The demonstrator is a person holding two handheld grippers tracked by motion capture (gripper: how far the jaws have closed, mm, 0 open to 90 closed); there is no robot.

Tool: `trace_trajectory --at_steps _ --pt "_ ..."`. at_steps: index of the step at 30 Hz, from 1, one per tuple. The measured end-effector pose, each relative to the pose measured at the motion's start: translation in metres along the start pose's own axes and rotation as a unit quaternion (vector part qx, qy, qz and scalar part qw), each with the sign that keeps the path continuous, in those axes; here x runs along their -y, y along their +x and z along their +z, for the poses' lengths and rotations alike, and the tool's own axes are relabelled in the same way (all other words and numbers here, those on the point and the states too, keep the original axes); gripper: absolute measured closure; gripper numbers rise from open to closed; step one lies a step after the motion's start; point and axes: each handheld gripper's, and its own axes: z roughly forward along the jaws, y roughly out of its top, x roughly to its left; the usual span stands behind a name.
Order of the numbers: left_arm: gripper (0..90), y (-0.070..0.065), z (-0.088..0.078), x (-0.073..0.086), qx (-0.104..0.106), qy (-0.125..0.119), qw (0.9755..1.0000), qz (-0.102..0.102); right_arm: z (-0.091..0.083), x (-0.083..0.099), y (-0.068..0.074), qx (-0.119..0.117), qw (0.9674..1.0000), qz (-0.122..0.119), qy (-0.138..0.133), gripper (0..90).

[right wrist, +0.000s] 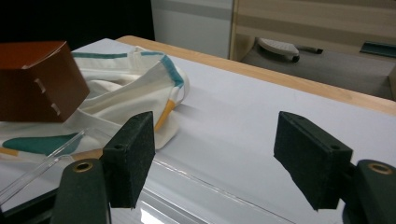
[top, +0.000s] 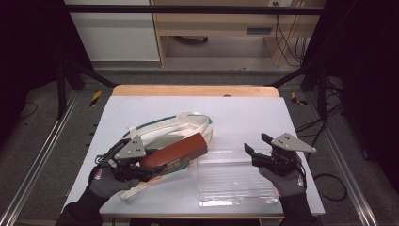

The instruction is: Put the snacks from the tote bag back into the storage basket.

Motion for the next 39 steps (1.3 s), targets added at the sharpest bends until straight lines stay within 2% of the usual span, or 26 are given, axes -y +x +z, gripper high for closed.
trace_trajectory --at_steps 10,17,19,25,31,39 --pt "43.0 -0.019 0.018 -0.015 0.032 -0.004 0.9993 0.017 0.0 0.002 -0.018 0.028 0.9996 0.009 0.0 28.1" --pt "42.9 -0.03 0.034 -0.029 0.054 0.003 0.9976 0.044 -0.003 0.004 -0.032 0.045 0.9988 0.016 -0.002 27.2" --pt "43.0 -0.033 0.038 -0.031 0.057 0.0 0.9976 0.041 -0.003 0.004 -0.035 0.049 0.9986 0.018 -0.002 27.0" --pt "42.9 -0.037 0.05 -0.038 0.069 0.008 0.996 0.055 -0.004 0.003 -0.04 0.056 0.9982 0.021 -0.005 26.7" --pt "43.0 -0.039 0.065 -0.046 0.082 0.004 0.9951 0.055 -0.006 -0.001 -0.042 0.061 0.9979 0.018 -0.012 26.5" --pt "43.0 -0.044 0.079 -0.054 0.095 0.007 0.9931 0.068 -0.007 -0.005 -0.045 0.07 0.9973 0.015 -0.018 26.4"
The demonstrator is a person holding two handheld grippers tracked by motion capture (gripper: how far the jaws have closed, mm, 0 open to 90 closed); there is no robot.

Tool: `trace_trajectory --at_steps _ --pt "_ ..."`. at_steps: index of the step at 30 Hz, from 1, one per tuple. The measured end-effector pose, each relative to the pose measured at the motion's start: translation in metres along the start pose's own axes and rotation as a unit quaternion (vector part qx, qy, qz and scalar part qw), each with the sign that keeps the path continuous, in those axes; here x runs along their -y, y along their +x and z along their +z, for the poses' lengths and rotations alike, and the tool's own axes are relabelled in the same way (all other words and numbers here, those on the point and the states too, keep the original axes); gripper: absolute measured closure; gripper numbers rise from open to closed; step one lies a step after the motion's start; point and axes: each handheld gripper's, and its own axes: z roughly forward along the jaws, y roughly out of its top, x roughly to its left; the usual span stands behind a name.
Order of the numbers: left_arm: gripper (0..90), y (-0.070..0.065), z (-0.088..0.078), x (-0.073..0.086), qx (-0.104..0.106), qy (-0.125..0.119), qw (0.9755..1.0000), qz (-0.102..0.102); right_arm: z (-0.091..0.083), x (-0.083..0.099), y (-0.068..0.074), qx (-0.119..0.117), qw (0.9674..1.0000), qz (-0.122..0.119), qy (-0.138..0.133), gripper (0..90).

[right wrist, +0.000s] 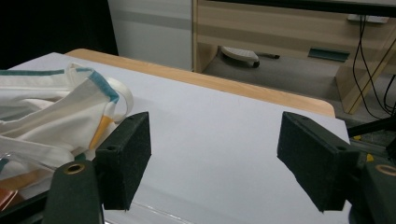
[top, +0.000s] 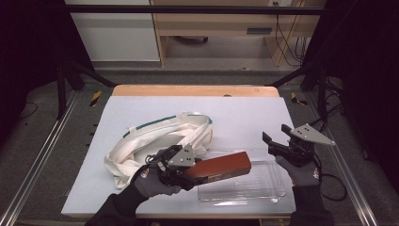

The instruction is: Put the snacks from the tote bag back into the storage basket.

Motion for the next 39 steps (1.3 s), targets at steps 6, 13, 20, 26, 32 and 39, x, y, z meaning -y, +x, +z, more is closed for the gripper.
trace_trajectory --at_steps 6,13,20,26,32,39 --pt "43.0 -0.001 0.011 -0.005 0.009 0.003 0.9999 0.01 0.001 0.0 -0.003 0.001 1.0 0.001 -0.002 26.2" --pt "42.9 -0.002 0.029 -0.011 0.03 0.003 0.9994 0.02 0.001 -0.002 -0.001 0.0 1.0 -0.003 -0.006 26.1" --pt "42.9 -0.003 0.049 -0.013 0.046 0.011 0.9984 0.031 0.002 -0.002 0.001 -0.002 1.0 -0.008 -0.004 26.0" --pt "42.9 -0.004 0.06 -0.006 0.057 0.023 0.9975 0.035 0.004 -0.001 0.004 -0.007 0.9999 -0.013 -0.001 25.9" --pt "42.9 -0.003 0.069 0.002 0.062 0.029 0.9972 0.032 0.008 0.001 0.008 -0.009 0.9998 -0.017 0.004 25.7" --pt "42.9 -0.004 0.08 0.009 0.07 0.039 0.9964 0.026 0.009 0.002 0.009 -0.012 0.9998 -0.017 0.006 25.5"
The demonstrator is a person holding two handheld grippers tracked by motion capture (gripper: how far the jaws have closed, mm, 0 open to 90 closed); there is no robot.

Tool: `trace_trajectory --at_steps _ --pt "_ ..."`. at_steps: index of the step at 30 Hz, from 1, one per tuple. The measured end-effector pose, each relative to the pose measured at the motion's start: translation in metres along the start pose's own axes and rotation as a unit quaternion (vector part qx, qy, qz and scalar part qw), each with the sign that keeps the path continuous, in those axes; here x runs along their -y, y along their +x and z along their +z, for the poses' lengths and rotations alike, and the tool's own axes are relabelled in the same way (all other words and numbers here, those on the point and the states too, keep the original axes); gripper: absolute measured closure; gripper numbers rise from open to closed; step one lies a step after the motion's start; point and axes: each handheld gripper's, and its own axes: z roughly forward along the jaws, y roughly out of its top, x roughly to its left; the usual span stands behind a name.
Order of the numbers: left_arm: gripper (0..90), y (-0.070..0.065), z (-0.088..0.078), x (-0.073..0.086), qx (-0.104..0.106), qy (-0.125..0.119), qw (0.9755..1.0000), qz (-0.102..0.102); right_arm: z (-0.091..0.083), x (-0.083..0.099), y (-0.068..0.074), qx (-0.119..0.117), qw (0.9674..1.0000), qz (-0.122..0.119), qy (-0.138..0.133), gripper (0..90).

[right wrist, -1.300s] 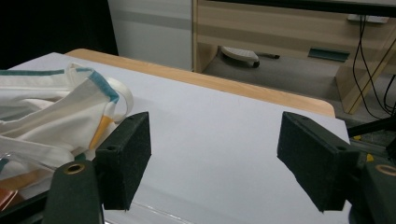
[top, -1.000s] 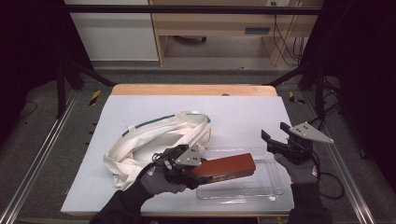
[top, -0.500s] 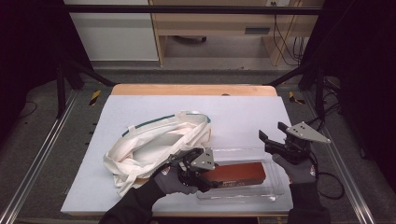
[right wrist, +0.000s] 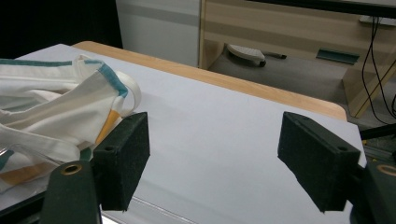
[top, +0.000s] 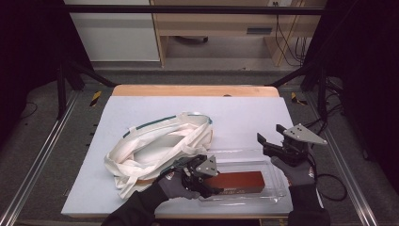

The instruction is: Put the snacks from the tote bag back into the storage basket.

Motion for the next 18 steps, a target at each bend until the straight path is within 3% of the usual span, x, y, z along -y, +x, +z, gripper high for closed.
trace_trajectory --at_steps 18 --pt "42.0 0.0005 0.0097 0.0051 0.009 0.011 0.9999 -0.004 0.0021 0.0018 0.0017 -0.001 1.0 -0.002 0.005 25.1"
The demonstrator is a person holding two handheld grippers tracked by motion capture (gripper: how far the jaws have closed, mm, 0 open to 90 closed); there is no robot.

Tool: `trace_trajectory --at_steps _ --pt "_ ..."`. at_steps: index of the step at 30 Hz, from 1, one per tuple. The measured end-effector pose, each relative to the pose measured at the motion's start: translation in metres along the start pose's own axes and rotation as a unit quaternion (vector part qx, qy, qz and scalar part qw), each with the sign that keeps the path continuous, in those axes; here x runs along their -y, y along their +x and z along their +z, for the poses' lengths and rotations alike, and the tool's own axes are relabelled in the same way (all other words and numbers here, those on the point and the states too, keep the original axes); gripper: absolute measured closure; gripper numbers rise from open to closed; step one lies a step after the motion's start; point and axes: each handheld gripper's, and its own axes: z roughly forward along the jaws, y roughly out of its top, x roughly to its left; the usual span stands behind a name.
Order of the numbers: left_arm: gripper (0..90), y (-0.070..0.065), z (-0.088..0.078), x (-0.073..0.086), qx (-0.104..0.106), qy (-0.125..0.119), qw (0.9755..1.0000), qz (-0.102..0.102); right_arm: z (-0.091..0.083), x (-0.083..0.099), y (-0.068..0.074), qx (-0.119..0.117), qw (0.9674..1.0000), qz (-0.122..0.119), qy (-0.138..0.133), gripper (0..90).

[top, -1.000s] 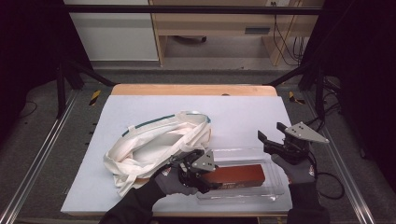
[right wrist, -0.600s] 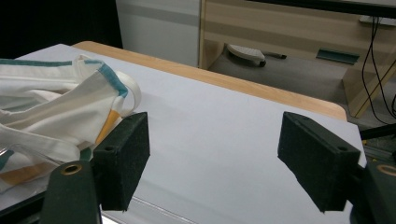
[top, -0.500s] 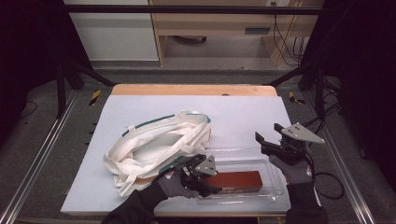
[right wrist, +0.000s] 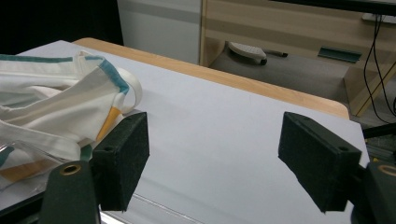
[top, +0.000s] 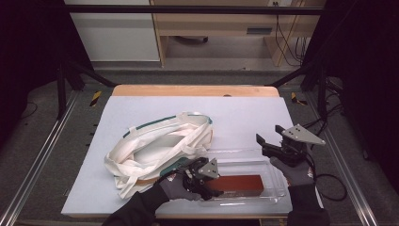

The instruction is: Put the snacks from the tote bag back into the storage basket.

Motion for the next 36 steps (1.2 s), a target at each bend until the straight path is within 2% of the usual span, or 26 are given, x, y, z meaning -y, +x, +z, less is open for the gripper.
trace_trajectory --at_steps 4,7,13,15,20,24,27,30,33,36 --pt "40.4 -0.001 0.0 -0.001 0.0 0.003 1.0 -0.002 0.0 0.0 0.0 0.0 1.0 0.0 0.0 24.9" --pt "35.1 0.0 0.001 -0.001 0.006 -0.001 1.0 -0.005 0.0 0.0 0.0 -0.001 1.0 0.0 0.001 24.9" --pt "33.5 0.0 -0.002 -0.002 0.008 -0.004 0.9999 -0.005 0.0 0.001 0.001 -0.003 1.0 -0.001 0.001 24.9" --pt "33.2 0.0 -0.005 -0.003 0.006 -0.009 0.9999 -0.005 0.001 0.001 0.001 -0.003 1.0 -0.002 0.002 24.9" --pt "31.8 -0.001 -0.021 -0.007 0.0 -0.04 0.9991 -0.01 0.0 0.001 0.002 -0.004 1.0 -0.001 0.001 25.2" --pt "31.3 -0.002 -0.037 -0.008 -0.024 -0.063 0.9975 -0.023 -0.002 0.001 0.003 -0.005 1.0 -0.001 0.002 26.5" --pt "31.4 -0.004 -0.049 -0.004 -0.046 -0.08 0.995 -0.038 -0.003 0.002 0.004 -0.008 1.0 -0.001 0.003 27.4" --pt "32.0 -0.003 -0.061 0.004 -0.075 -0.093 0.9911 -0.059 -0.003 0.002 0.005 -0.011 0.9999 -0.001 0.003 29.0" --pt "33.8 -0.001 -0.071 0.016 -0.108 -0.107 0.9839 -0.094 -0.003 0.004 0.007 -0.015 0.9999 -0.001 0.008 30.2" --pt "35.6 0.004 -0.079 0.027 -0.13 -0.116 0.9773 -0.121 -0.002 0.005 0.008 -0.019 0.9998 -0.002 0.011 32.3"
